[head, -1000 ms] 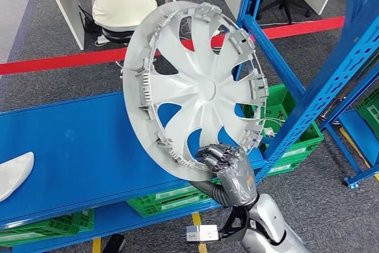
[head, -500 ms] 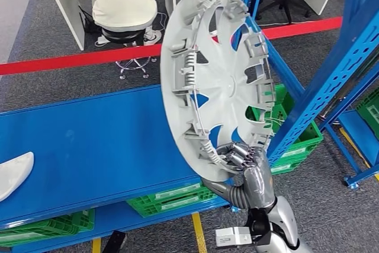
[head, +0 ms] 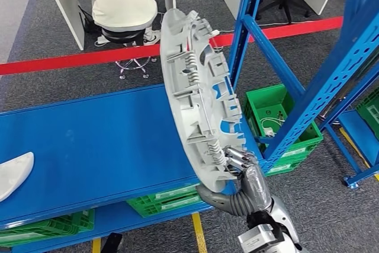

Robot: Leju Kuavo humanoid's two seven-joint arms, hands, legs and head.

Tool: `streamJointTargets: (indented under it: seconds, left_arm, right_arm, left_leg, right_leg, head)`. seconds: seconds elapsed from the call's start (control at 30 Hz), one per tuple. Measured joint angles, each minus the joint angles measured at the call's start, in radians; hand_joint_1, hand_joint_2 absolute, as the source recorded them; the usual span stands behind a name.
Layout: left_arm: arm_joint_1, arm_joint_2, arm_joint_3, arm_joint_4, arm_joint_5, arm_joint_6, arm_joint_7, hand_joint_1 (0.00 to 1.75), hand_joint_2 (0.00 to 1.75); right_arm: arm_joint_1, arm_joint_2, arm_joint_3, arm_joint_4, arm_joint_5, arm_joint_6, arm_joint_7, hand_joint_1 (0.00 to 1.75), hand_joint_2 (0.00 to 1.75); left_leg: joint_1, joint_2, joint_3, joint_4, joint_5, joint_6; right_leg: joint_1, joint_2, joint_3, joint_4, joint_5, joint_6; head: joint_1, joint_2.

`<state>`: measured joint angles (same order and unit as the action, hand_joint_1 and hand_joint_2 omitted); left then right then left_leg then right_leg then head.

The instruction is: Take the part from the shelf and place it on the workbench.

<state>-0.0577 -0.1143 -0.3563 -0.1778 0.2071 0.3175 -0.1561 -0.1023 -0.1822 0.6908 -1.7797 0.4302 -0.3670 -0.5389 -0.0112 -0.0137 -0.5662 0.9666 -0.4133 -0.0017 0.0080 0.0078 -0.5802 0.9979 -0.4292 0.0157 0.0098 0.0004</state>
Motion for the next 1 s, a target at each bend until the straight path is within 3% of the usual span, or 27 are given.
streamJointTargets:
  seconds: [0.17,0.83,1.0]
  left_arm:
    - [0.001,0.001,0.007,0.000,0.004,0.040,0.045,0.00,1.75]
    - [0.001,0.001,0.009,0.000,0.004,0.045,0.050,0.00,1.75]
    - [0.001,0.001,0.009,0.000,-0.012,0.066,0.082,0.00,1.75]
  right_arm:
    - [-0.006,0.007,-0.012,-0.033,-0.044,0.060,-0.008,1.75,1.75]
    - [-0.008,0.013,-0.030,-0.056,-0.052,0.069,-0.006,1.75,1.75]
    - [-0.008,0.013,-0.034,-0.069,-0.114,0.115,-0.012,1.75,1.75]
  left_leg:
    - [0.000,0.000,0.000,0.000,0.000,0.000]
    - [0.000,0.000,0.000,0.000,0.000,0.000]
    - [0.000,0.000,0.000,0.000,0.000,0.000]
  right_leg:
    - [0.000,0.000,0.000,0.000,0.000,0.000]
    - [0.000,0.000,0.000,0.000,0.000,0.000]
    - [0.000,0.000,0.000,0.000,0.000,0.000]
  head:
    - [0.000,0.000]
    - [0.000,0.000]
    - [0.000,0.000]
